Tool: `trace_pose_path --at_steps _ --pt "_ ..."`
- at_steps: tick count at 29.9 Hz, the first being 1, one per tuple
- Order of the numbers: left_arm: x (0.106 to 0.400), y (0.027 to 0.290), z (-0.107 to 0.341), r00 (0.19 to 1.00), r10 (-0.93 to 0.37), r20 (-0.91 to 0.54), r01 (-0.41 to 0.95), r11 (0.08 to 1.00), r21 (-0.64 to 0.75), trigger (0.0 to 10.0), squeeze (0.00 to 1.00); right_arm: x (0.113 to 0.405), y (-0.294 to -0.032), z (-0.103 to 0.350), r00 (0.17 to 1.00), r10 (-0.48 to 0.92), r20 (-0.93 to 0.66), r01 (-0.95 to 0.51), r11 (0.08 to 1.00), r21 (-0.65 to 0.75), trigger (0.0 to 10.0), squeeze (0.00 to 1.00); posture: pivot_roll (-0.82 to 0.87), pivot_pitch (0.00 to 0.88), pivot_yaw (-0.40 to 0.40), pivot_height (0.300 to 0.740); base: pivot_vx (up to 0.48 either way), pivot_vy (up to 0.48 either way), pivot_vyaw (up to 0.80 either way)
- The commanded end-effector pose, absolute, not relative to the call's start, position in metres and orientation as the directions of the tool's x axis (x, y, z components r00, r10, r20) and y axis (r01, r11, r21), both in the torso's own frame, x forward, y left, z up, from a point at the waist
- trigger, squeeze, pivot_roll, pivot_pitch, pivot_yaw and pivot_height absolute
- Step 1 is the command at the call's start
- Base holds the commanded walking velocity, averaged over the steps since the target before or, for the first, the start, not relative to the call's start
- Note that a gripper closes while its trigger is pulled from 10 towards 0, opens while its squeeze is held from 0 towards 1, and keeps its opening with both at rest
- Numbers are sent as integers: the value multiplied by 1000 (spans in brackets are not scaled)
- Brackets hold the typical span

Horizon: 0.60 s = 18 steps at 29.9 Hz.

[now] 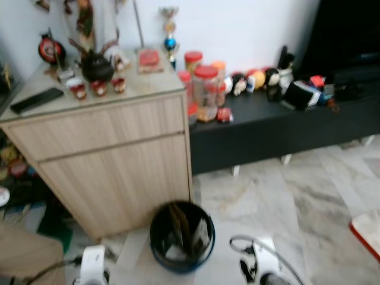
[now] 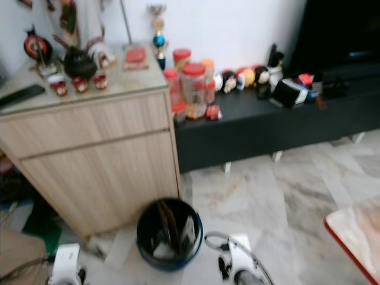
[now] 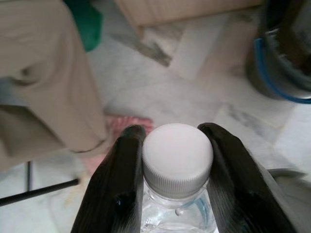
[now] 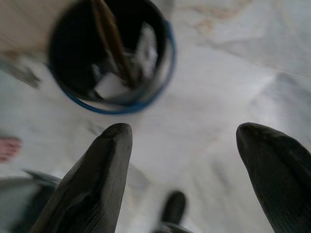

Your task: Picking trash to rubbish bin

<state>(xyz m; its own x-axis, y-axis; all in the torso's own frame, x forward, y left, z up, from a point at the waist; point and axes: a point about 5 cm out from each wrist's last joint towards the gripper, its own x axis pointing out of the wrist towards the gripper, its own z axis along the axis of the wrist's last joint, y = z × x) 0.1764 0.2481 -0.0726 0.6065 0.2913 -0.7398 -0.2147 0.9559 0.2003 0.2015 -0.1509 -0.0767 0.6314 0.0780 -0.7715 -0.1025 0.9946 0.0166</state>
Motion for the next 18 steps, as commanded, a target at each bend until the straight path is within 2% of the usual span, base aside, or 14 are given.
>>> trace_pose_path --at_steps 1,11,16,18 --pt "182 245 -71 618 287 -732 -219 957 190 10000 0 201 -162 -77 635 45 -771 -70 998 1 10000 0 129 8 56 740 442 0 0" --pt "181 244 -71 616 287 -734 -223 957 187 10000 0 202 -164 -76 636 46 -770 -96 995 -19 10000 0 127 11 52 740 338 0 0" --pt "180 243 -72 614 286 -735 -223 957 186 10000 0 202 -164 -76 637 40 -770 -90 996 -23 10000 0 128 12 50 740 337 0 618" --pt "180 243 -72 614 285 -736 -223 957 185 10000 0 202 -165 -76 639 38 -768 -75 997 -13 10000 0 126 12 50 740 313 0 0"
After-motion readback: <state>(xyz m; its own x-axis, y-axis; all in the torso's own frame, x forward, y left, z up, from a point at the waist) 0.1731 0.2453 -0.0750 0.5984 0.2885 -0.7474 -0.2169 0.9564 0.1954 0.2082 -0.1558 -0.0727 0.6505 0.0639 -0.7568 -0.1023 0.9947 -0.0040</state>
